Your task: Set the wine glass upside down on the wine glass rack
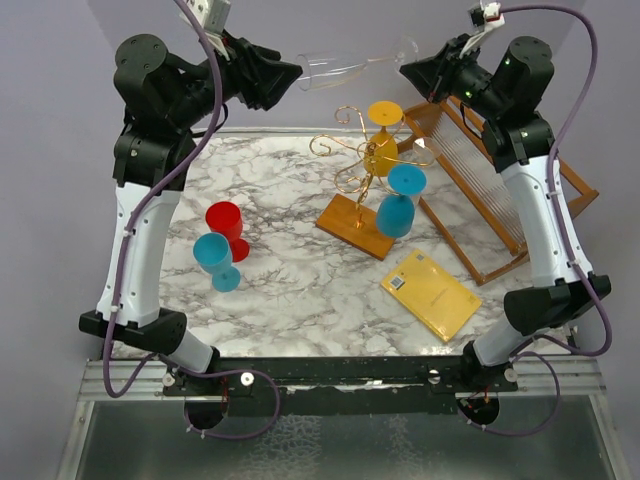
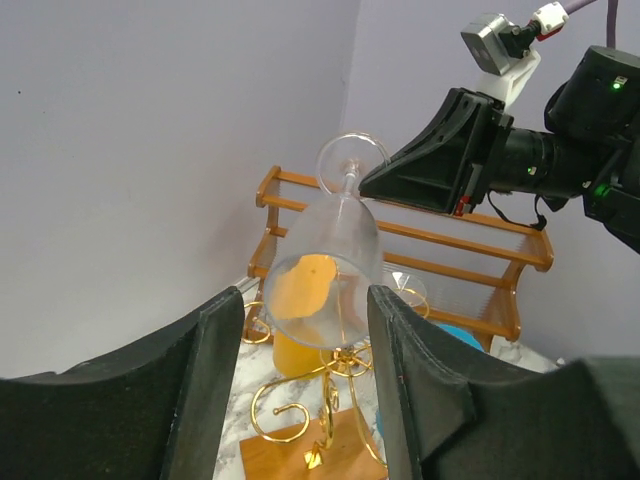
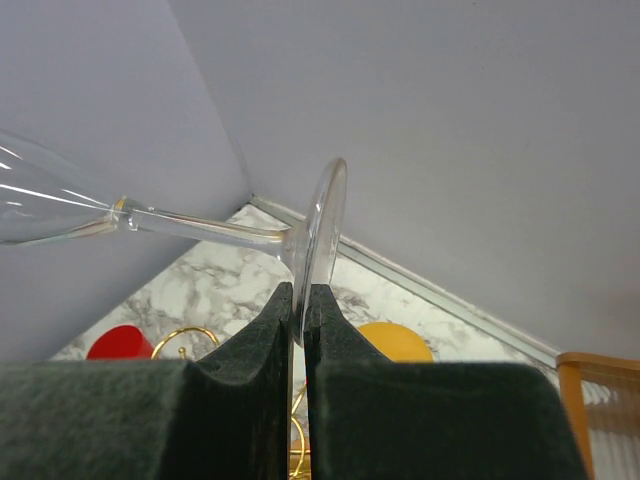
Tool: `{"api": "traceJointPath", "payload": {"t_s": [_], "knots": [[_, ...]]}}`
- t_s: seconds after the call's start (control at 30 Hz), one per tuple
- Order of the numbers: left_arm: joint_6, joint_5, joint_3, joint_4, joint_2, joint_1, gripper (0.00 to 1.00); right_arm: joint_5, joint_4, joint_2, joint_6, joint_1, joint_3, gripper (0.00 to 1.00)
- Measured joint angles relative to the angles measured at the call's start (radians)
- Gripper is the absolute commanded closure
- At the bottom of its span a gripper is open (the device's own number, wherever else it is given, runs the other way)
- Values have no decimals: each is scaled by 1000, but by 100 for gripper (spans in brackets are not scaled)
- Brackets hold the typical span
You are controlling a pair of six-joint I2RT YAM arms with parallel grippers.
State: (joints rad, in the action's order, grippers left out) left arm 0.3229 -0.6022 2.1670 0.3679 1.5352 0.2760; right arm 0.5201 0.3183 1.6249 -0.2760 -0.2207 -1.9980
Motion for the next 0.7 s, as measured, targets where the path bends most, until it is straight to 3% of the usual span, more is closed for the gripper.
{"api": "traceJointPath", "payload": {"t_s": [0.4,0.7], "knots": [[-203,258,26,131,-81,-6,15,-160,92,8,338,-28,-66,99],[-322,439,-15,187,-112,-28,6,-402,89,50,592,-237,-105,99]]}}
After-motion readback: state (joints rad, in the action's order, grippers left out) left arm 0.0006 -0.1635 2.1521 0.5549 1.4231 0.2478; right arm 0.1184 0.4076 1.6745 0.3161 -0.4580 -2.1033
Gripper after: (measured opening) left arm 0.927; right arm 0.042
